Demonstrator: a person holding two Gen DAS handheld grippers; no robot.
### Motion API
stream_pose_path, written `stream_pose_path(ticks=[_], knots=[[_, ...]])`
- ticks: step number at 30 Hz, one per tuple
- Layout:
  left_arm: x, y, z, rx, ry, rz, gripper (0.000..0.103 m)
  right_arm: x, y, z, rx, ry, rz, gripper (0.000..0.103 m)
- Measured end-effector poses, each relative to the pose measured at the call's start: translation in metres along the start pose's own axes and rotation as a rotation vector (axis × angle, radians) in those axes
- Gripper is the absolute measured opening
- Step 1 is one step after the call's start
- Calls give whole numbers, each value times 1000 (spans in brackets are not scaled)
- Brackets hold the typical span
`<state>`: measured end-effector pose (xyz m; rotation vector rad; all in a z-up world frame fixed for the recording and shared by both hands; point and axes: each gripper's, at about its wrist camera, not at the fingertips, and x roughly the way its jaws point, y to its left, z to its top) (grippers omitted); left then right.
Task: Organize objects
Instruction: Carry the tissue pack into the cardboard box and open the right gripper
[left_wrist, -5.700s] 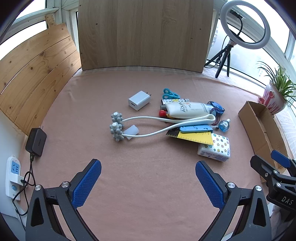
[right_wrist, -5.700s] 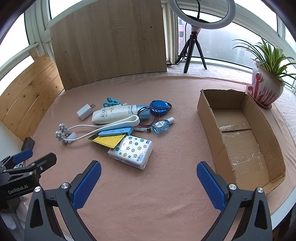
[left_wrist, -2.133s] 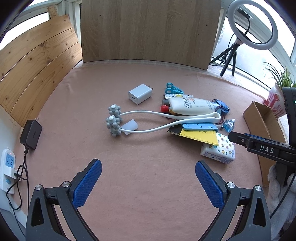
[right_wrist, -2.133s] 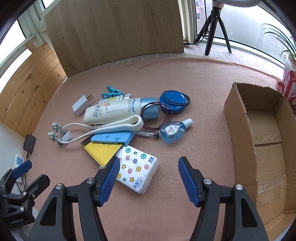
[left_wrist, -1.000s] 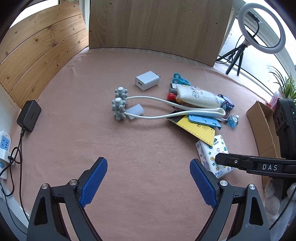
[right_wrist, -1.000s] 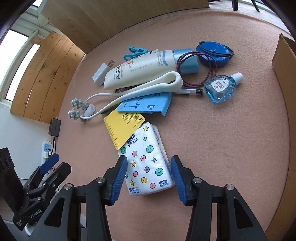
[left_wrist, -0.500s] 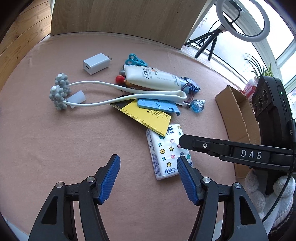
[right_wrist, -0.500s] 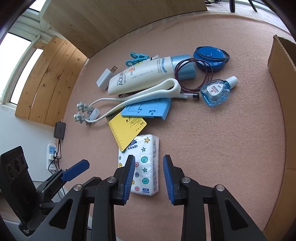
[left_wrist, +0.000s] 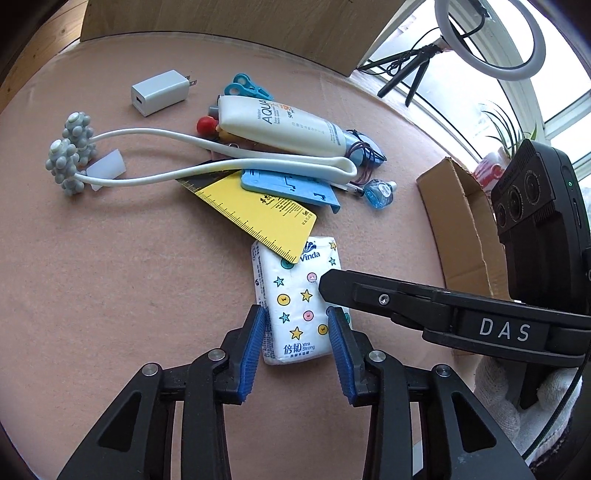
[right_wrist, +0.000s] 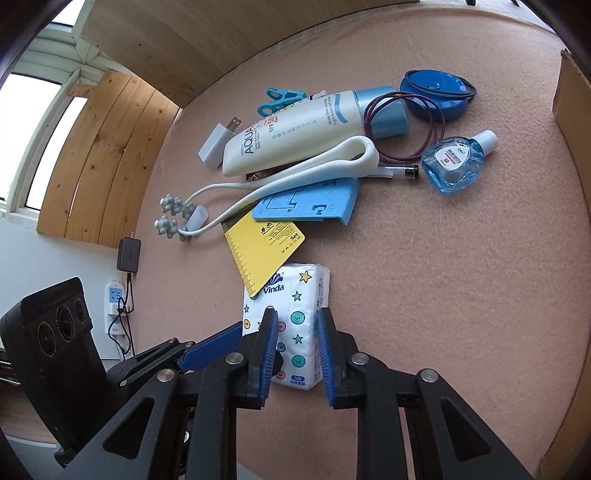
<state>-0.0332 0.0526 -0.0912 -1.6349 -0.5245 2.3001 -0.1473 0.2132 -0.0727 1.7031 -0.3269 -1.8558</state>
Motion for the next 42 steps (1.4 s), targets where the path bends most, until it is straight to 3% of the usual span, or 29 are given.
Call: stream_pose_path(ticks=[13, 29, 37, 42], knots=[[-14, -33, -6, 22, -36, -38, 38, -24, -5, -10, -19, -40, -7, 20], [-7, -169, 10, 214, -77, -147, 37, -134, -61, -29, 38, -240, -73, 20], [13, -240, 5, 314, -55, -202, 37, -187, -108, -38, 107, -325, -129, 20], [30, -262, 0, 344, -35, -214, 37, -203, -135, -44, 153, -344, -156, 20]])
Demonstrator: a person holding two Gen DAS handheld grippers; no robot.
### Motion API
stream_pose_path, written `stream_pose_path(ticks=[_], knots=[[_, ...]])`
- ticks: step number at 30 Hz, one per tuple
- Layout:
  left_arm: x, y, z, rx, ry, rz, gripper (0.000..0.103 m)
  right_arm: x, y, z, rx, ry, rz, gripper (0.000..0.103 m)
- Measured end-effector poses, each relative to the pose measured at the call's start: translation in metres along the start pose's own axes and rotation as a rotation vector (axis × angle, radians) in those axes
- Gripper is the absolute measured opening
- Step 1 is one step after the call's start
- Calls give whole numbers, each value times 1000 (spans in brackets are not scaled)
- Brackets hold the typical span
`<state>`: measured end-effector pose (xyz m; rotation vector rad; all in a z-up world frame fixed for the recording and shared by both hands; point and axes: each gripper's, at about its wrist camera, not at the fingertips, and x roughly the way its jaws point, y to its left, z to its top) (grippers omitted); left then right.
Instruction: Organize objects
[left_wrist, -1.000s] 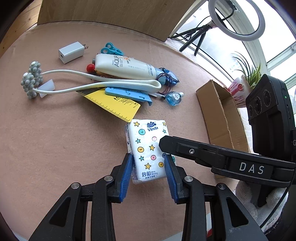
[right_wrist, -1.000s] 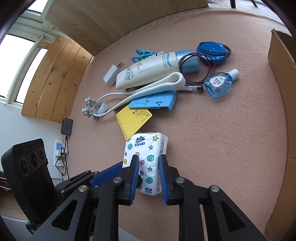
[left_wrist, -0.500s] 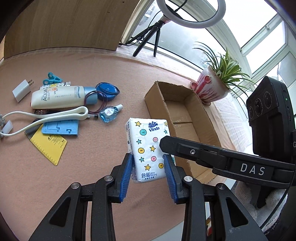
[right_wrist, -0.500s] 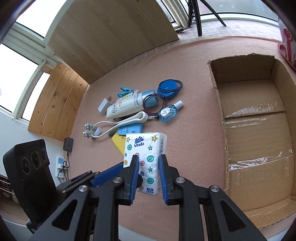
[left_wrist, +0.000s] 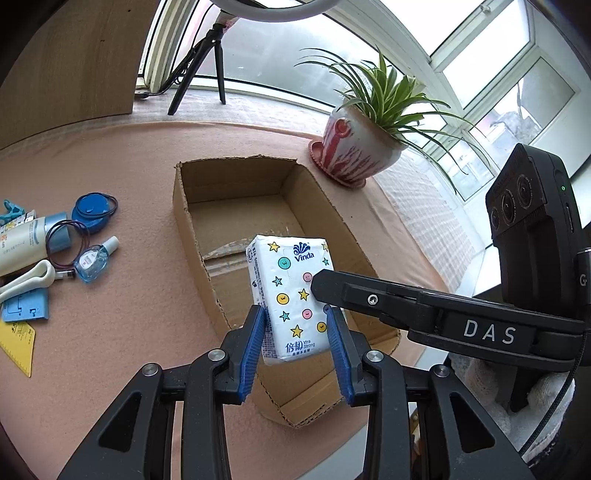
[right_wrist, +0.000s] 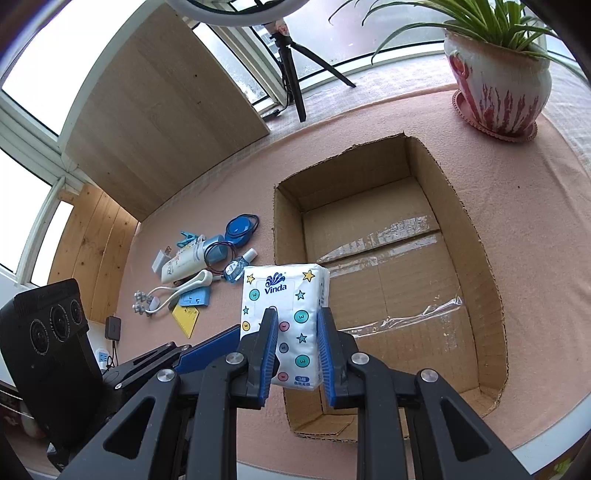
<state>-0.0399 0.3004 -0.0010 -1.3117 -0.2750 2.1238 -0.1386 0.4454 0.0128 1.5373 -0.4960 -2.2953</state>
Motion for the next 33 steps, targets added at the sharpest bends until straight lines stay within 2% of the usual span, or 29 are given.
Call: stream_pose_path(ticks=[9, 12, 13, 15, 16, 23, 33], knots=[[18, -2, 1, 19, 28, 9, 37, -6, -17, 0, 17, -8, -25, 20], [18, 4, 3, 16, 28, 41, 40, -4, -17, 0, 7, -13, -40, 20], [15, 6, 3, 11, 19, 53, 40, -5, -16, -1, 5, -26, -53, 21], [8, 15, 4, -6, 8, 63, 40, -6, -15, 0, 3, -51, -103, 32], [4, 20, 5, -14, 2, 72, 40, -7, -15, 1, 1, -62, -116, 35], [-28, 70, 9, -98, -34, 151, 41, 0, -3, 1, -22, -64, -114, 35], [-68, 165, 10, -223, -50, 282, 41, 24, 43, -9, -57, -34, -74, 35]])
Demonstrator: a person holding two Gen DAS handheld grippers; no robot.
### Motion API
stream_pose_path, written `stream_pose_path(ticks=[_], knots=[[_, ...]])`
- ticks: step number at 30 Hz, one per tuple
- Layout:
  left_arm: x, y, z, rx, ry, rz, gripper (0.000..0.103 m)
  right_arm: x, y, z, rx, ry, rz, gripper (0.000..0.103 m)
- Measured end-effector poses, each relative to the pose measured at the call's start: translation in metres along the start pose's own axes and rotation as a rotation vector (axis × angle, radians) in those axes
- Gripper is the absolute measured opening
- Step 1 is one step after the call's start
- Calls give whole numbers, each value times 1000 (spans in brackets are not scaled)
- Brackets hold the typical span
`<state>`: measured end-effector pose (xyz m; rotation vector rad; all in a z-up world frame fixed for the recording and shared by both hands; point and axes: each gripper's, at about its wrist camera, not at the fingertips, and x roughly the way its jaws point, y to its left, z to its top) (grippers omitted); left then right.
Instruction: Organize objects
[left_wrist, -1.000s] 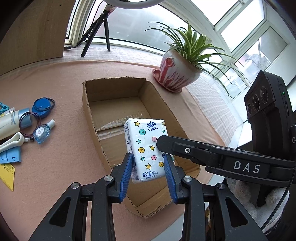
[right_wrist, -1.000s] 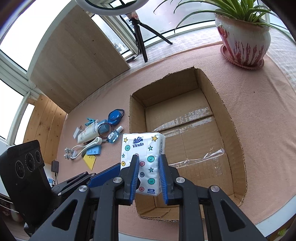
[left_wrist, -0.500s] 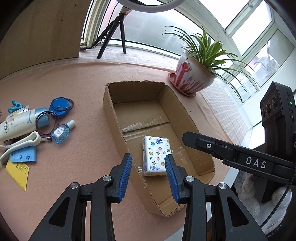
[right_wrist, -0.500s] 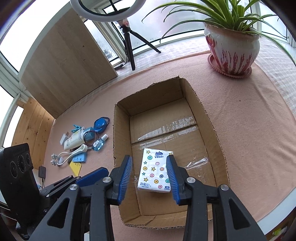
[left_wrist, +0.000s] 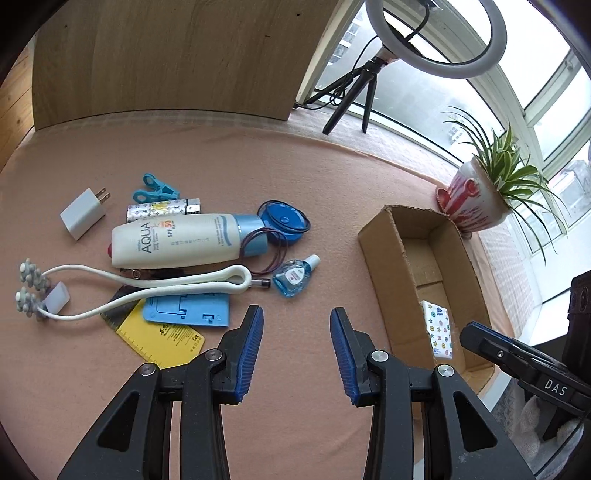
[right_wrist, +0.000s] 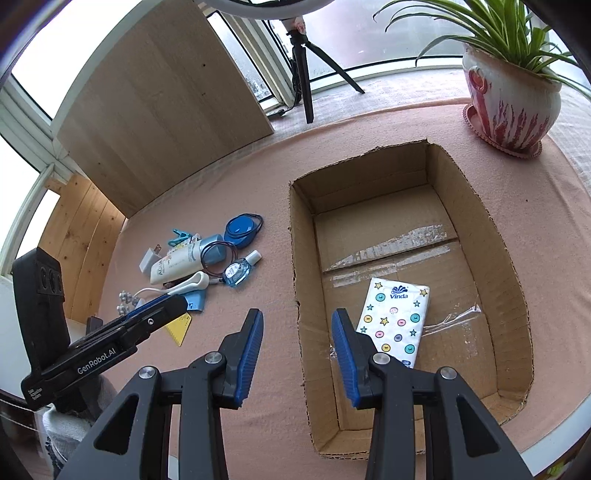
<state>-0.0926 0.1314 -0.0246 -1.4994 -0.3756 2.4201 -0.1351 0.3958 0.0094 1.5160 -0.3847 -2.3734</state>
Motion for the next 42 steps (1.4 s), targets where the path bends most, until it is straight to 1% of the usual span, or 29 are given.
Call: stream_pose_path(ticks=[4, 8, 16, 18, 20, 22, 24, 28, 32, 34, 37, 41, 42], knots=[[7, 37, 15, -27, 17, 49, 41, 6, 16, -6, -9, 7, 4, 35], [15, 60, 35, -32, 27, 77, 41, 11, 25, -13, 2, 14, 1, 35], [44, 85, 75, -74, 70, 30, 41, 15, 34, -32, 15, 24, -27, 35], [52, 84, 86, -59, 82, 45, 41, 15, 33, -37, 25, 26, -35, 35], [60, 82, 95, -54, 93, 43, 41, 14, 30, -42, 43, 27, -39, 35], [73, 84, 102, -51, 133, 27, 41, 11, 28, -45, 55, 26, -47, 35], [83, 86, 104, -57, 162, 27, 41, 8, 25, -48, 65, 19, -54, 35], [85, 81, 97, -22, 186, -9, 40, 2, 19, -50, 86, 6, -66, 35], [81, 72, 77, 12, 215, -44, 41, 2, 14, -50, 97, 7, -67, 36], [77, 70, 67, 4, 218, -73, 41, 6, 15, -49, 96, 14, -63, 36], [69, 66, 51, 8, 215, -82, 41, 11, 19, -46, 83, 25, -54, 36], [68, 62, 23, -5, 248, -131, 40, 19, 30, -41, 53, 40, -33, 36], [69, 61, 15, -14, 254, -130, 40, 21, 33, -40, 46, 44, -28, 36]])
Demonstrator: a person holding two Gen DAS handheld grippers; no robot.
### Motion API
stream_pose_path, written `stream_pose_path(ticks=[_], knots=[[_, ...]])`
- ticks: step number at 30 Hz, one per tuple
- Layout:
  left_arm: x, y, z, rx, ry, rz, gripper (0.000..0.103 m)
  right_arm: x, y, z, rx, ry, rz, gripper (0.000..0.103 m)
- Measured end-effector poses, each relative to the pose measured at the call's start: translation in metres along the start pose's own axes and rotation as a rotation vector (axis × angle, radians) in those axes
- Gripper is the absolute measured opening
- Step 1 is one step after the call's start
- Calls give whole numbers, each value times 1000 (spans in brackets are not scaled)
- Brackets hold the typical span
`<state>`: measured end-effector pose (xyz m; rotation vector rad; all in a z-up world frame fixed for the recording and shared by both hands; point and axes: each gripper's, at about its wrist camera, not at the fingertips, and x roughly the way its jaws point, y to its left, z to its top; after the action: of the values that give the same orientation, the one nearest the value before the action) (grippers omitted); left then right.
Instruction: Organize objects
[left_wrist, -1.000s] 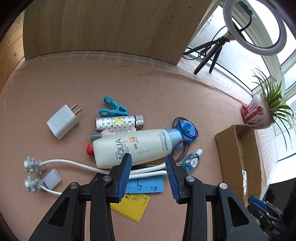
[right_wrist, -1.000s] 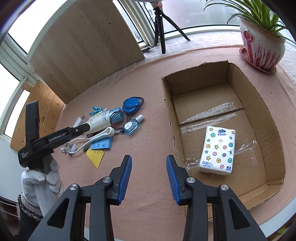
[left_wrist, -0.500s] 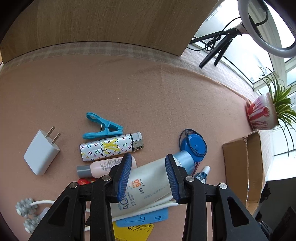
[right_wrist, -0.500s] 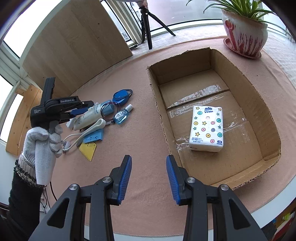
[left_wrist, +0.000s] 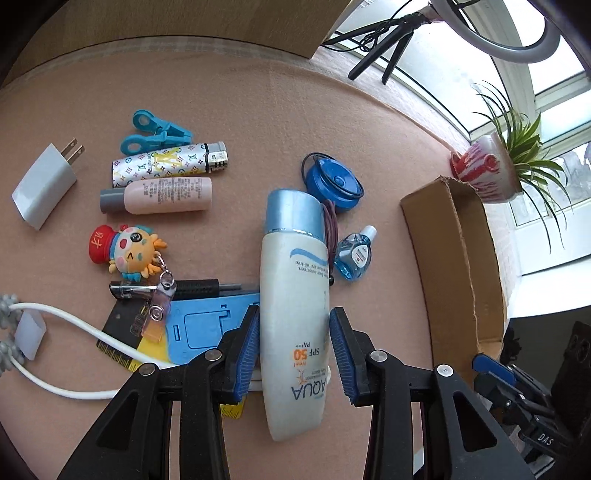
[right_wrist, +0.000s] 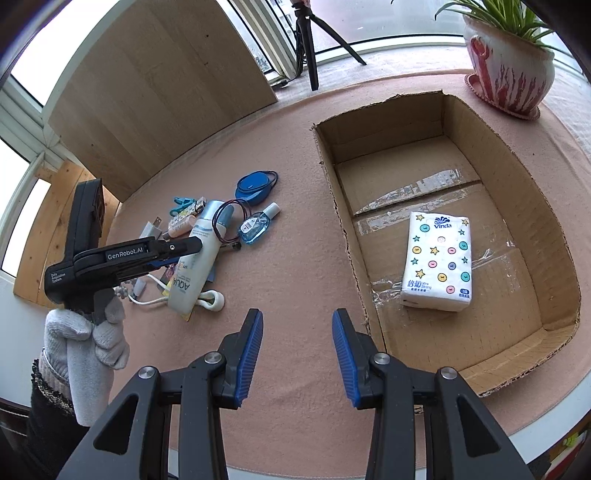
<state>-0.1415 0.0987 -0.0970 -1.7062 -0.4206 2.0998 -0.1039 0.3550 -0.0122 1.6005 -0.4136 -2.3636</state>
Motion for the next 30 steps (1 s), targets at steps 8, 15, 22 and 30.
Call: stream_pose_path(ticks=[8, 15, 22, 30], knots=[[10, -21, -45, 12, -4, -53, 29, 16, 16, 5, -33, 34, 30, 36], [22, -44, -66, 29, 18, -70, 28, 18, 23, 7, -55, 34, 31, 36], [20, -60, -96, 48, 38, -52, 35, 22, 16, 4, -36, 50, 25, 36], [-15, -64, -98, 171, -36, 51, 57, 26, 20, 0, -46, 69, 27, 36]])
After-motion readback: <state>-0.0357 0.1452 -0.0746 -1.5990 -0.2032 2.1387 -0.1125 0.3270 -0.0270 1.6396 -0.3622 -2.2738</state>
